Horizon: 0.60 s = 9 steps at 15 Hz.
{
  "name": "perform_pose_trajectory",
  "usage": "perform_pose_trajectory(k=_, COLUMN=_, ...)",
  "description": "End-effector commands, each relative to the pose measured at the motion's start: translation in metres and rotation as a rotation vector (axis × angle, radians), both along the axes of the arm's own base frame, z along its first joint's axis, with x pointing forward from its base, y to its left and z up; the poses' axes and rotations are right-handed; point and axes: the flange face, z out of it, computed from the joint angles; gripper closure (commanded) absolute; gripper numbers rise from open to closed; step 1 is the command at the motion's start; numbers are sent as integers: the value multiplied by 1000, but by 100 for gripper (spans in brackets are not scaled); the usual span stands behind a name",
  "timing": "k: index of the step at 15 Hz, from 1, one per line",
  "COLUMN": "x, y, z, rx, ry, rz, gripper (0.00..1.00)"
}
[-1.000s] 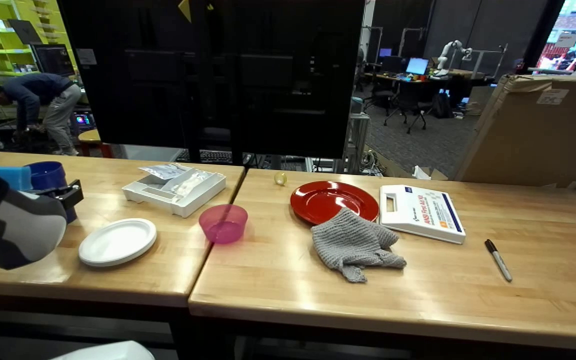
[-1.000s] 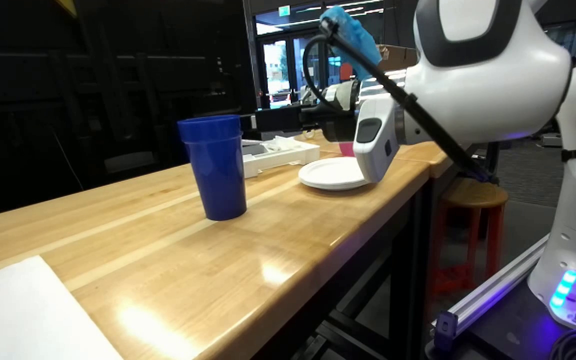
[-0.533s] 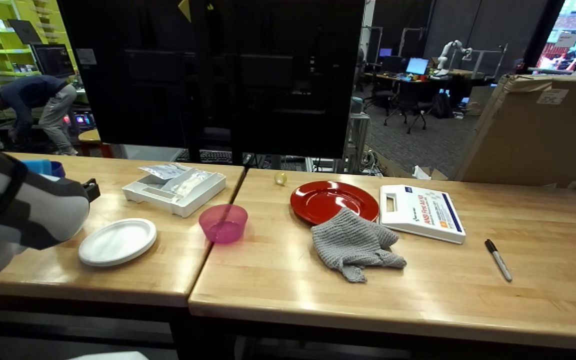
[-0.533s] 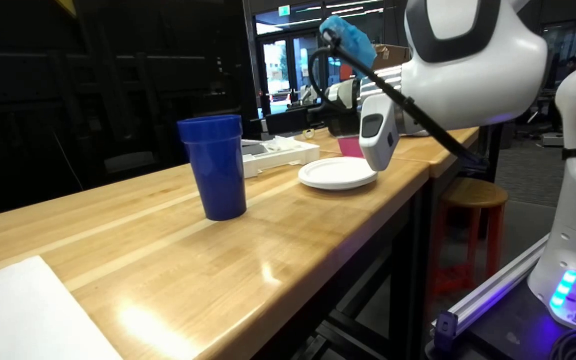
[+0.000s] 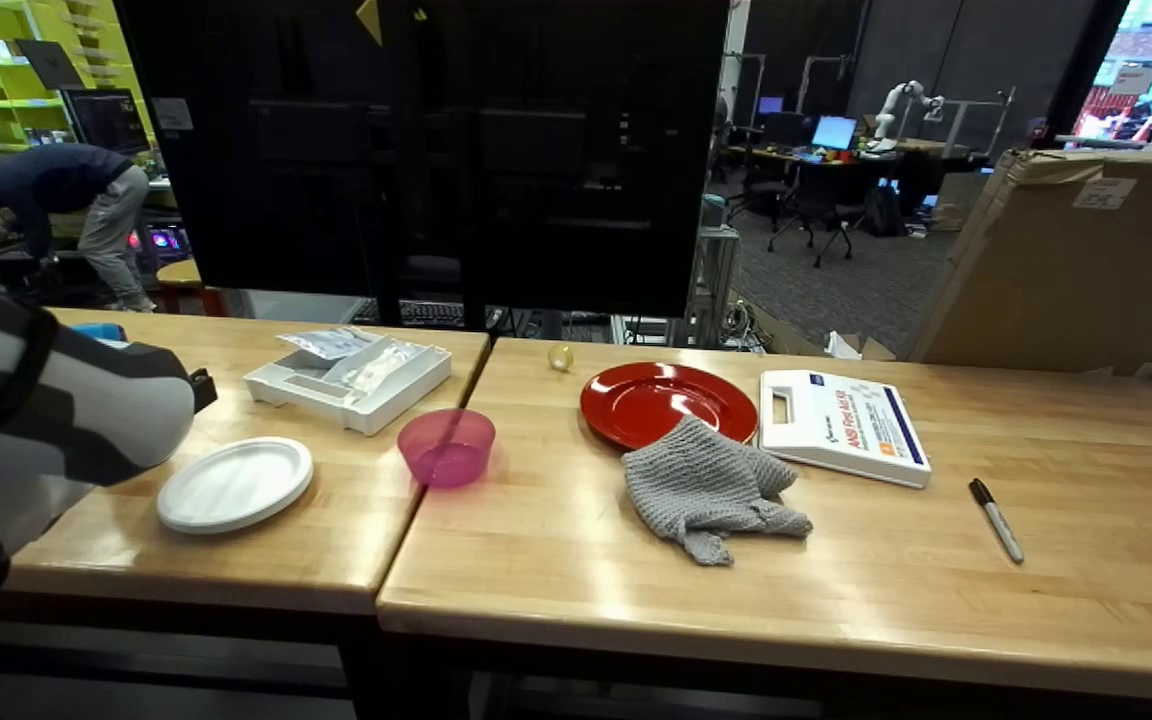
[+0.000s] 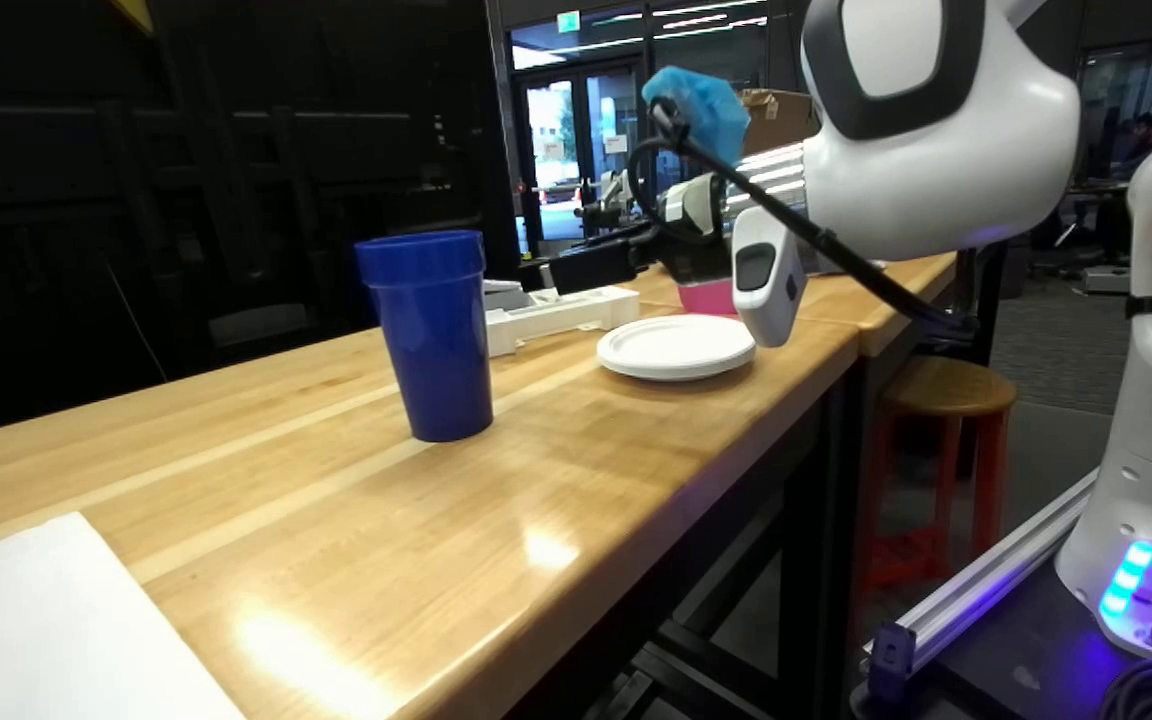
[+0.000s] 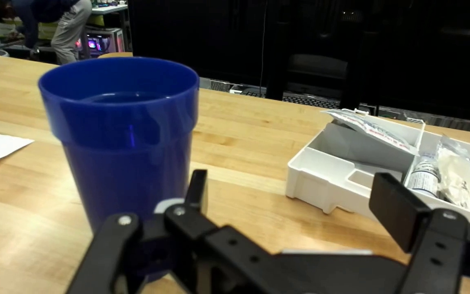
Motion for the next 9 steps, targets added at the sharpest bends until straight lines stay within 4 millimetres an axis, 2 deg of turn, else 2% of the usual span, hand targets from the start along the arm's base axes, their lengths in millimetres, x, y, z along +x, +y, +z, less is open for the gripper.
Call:
perform_pose_trajectory(k=1, x=-5, y=10, z=-2, rx=-44, ry=-8, rz=35, gripper=0)
perform_pose_trajectory(k=5, x=-19, y=24, z=-9, rx=-63, ry=-6, rz=95, gripper=0)
perform_pose_trajectory(k=9, x=-25, y=28, z=-15, rx=-65, ry=10, rz=125, gripper=0)
